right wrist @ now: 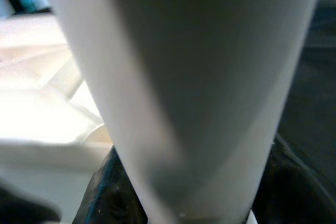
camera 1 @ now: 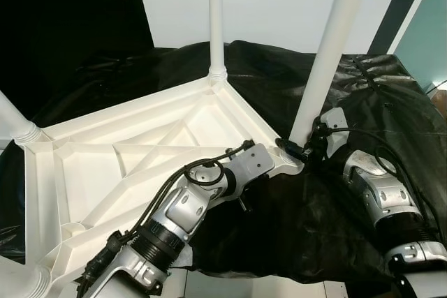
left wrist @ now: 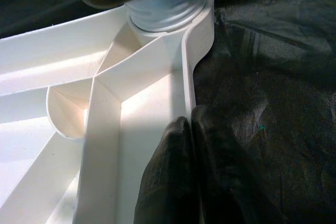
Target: Building children table
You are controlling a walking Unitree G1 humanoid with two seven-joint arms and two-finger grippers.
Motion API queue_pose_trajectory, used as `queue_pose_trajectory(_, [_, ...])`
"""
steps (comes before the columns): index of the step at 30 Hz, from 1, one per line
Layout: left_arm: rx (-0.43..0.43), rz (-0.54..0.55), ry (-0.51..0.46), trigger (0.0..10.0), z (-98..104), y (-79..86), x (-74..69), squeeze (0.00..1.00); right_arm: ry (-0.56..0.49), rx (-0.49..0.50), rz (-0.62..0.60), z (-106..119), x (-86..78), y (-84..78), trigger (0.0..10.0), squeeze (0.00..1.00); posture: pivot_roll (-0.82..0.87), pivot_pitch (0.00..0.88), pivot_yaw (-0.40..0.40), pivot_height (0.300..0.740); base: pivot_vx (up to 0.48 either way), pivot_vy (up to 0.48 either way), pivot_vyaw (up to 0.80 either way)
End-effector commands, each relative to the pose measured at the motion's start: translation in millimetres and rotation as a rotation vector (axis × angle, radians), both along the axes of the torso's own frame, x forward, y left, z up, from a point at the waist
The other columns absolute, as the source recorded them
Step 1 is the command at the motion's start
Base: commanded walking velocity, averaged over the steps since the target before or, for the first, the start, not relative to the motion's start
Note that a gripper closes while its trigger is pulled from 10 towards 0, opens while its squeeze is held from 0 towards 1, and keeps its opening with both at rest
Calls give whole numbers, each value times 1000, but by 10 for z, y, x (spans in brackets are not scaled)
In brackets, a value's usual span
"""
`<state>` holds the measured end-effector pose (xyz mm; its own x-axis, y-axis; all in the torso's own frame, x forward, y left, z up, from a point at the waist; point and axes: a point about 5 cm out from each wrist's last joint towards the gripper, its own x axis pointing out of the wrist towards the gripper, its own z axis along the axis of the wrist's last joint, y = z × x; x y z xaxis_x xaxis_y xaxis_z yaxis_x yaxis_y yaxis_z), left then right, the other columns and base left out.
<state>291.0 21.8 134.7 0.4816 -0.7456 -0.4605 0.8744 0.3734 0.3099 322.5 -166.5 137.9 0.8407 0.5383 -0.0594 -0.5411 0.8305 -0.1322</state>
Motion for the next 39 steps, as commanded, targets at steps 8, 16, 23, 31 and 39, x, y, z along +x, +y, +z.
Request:
queue_pose_trajectory(8, [19, 25, -33, 10000, 15, 30, -1, 0, 58, 19, -434, -280, -212, 157, 10000, 0, -74, 0, 2, 740, 0, 0, 0])
queue_pose_trajectory(16, [23, 9, -31, 10000, 3, 13, -19, 0, 109, 105, -691, -418, -283, 197, 10000, 0, -68, 0, -7, 740, 0, 0, 0])
queue_pose_trajectory(23, [20, 0, -33, 10000, 5, -18, -20, 0, 77, 184, -687, -305, -340, 359, 10000, 0, -79, 0, -3, 740, 0, 0, 0])
queue_pose_trajectory(31, [17, -1, -31, 10000, -1, -31, -37, 0, -22, 223, -694, -133, -351, 277, 10000, 1000, -77, 0, -9, 740, 0, 0, 0])
queue_pose_trajectory(39, [19, 7, -32, 10000, -2, -17, -35, 0, -69, 271, -516, -43, -443, 203, 10000, 1000, -69, 0, -12, 740, 0, 0, 0])
